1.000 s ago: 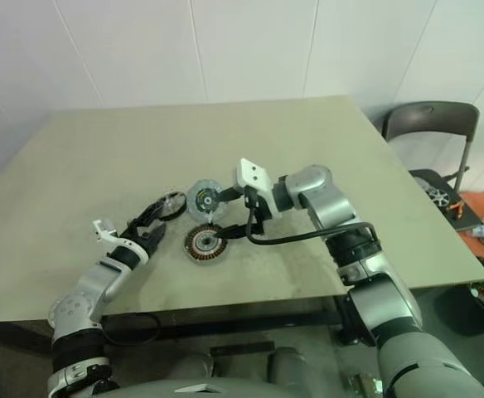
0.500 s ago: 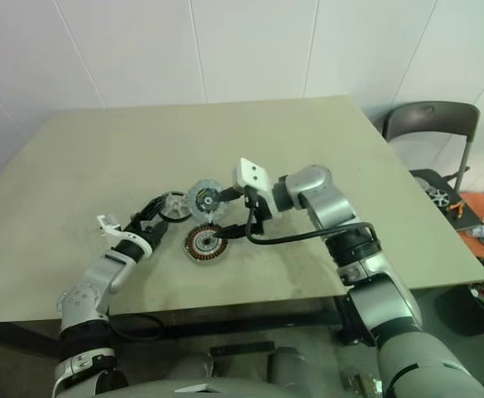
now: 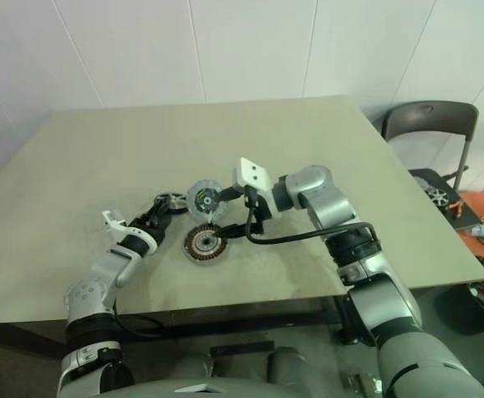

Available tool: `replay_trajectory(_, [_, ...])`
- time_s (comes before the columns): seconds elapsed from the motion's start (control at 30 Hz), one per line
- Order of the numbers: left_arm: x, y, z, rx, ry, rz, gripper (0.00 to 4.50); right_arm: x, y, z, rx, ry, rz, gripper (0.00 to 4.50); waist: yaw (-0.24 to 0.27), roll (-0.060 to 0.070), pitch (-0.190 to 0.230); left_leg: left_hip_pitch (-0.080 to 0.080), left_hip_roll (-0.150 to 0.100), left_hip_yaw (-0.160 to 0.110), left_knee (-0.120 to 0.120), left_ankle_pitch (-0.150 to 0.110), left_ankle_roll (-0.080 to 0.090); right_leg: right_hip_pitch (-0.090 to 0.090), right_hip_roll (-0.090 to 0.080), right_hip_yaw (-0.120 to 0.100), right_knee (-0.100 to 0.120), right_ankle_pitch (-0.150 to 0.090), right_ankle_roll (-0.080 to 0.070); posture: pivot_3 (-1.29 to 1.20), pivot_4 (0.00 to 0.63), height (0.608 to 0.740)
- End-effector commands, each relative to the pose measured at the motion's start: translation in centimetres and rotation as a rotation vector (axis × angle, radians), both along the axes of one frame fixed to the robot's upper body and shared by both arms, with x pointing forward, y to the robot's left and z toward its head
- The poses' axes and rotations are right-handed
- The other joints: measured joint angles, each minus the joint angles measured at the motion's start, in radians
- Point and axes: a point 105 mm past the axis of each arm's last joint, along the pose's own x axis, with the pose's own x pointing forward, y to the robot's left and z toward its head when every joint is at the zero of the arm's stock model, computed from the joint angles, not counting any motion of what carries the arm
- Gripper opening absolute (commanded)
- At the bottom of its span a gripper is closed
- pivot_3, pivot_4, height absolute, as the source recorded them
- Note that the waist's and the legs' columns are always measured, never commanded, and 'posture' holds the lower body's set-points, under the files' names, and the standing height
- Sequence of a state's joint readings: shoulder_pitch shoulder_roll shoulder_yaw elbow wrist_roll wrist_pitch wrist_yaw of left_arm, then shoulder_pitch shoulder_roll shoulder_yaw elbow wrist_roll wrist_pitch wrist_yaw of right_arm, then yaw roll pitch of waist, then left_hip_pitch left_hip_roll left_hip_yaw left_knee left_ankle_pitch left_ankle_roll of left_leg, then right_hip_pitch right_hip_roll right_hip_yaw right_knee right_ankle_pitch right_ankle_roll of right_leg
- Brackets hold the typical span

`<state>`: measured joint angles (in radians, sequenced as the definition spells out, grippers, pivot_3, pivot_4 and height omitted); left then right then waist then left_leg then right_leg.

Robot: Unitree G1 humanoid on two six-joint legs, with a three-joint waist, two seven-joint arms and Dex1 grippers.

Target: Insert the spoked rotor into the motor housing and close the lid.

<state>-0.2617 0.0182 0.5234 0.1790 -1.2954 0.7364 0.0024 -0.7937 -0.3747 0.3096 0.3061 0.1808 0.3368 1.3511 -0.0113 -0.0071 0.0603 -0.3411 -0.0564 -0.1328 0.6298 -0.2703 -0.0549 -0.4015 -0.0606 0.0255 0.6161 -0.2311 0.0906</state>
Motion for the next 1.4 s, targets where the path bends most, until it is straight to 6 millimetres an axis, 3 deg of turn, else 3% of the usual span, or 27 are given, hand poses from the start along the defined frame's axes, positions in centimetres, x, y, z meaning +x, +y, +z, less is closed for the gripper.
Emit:
replay_trajectory(0.03, [0.2, 0.1, 0.9, 0.004, -0.031, 0.005, 0.87, 0.1, 0.3, 1.5, 0.037, -0.046, 0.013, 4.5, 0.0, 0.0, 0.0, 0.0, 0.0, 0.0, 0.0, 0.0, 0.0, 0.0, 0.0, 0.0, 0.0, 0.0, 0.0, 0.0, 0.0, 0.74])
replay_trajectory(0.1, [0.2, 0.1, 0.9, 0.006, -0.03, 0.008, 0.22, 0.1, 0.3, 1.5, 0.037, -0.047, 0.013, 4.5, 0.0, 0.0, 0.0, 0.0, 0.0, 0.0, 0.0, 0.0, 0.0, 0.0, 0.0, 0.0, 0.0, 0.0, 0.0, 0.0, 0.0, 0.74])
replay_trajectory(0.47, [-0.5, 0.8, 1.0, 0.02, -0.042, 0.025, 0.21, 0.1, 0.4, 1.4, 0.037, -0.046, 0.01, 4.5, -0.004, 0.0, 0.0, 0.0, 0.0, 0.0, 0.0, 0.0, 0.0, 0.0, 0.0, 0.0, 0.0, 0.0, 0.0, 0.0, 0.0, 0.74])
replay_trajectory(0.6, [-1.9, 1.9, 1.9, 0.049, -0.083, 0.036, 0.2, 0.2, 0.3, 1.3, 0.037, -0.045, 0.005, 4.5, -0.006, 0.0, 0.0, 0.0, 0.001, 0.0, -0.001, 0.0, 0.0, -0.001, 0.0, 0.0, 0.0, 0.0, 0.0, 0.0, 0.0, 0.74])
replay_trajectory(0.73, [-3.4, 2.9, 1.6, 0.059, -0.072, 0.064, 0.18, 0.2, 0.3, 1.2, 0.035, -0.046, 0.006, 4.5, -0.006, 0.0, 0.0, 0.0, 0.001, 0.0, -0.002, 0.0, 0.0, -0.001, 0.0, 0.0, 0.0, 0.0, -0.001, 0.0, 0.0, 0.74])
replay_trajectory(1.03, [-5.2, 2.4, 5.2, 0.119, -0.261, 0.014, 0.0, 0.2, 0.4, 1.0, 0.031, -0.043, 0.01, 4.5, -0.002, 0.0, 0.0, 0.0, 0.001, 0.001, -0.001, 0.0, 0.0, -0.001, 0.0, 0.0, -0.001, -0.002, -0.003, 0.0, 0.0, 0.74])
replay_trajectory(1.23, [-5.2, 3.2, 3.8, 0.151, -0.227, 0.039, 0.0, 0.2, 0.5, 1.0, 0.031, -0.043, 0.01, 4.5, -0.001, 0.0, 0.0, -0.001, 0.0, 0.001, -0.001, 0.0, 0.0, -0.001, 0.0, 0.0, -0.001, -0.002, -0.003, 0.0, 0.0, 0.74])
replay_trajectory(1.4, [-5.0, 3.5, 4.0, 0.198, -0.253, 0.045, 0.0, 0.3, 0.4, 1.0, 0.03, -0.042, 0.006, 4.5, -0.002, 0.0, 0.0, -0.001, 0.001, 0.001, -0.001, 0.0, 0.0, -0.001, 0.0, 0.0, -0.001, -0.002, -0.003, 0.0, 0.0, 0.74])
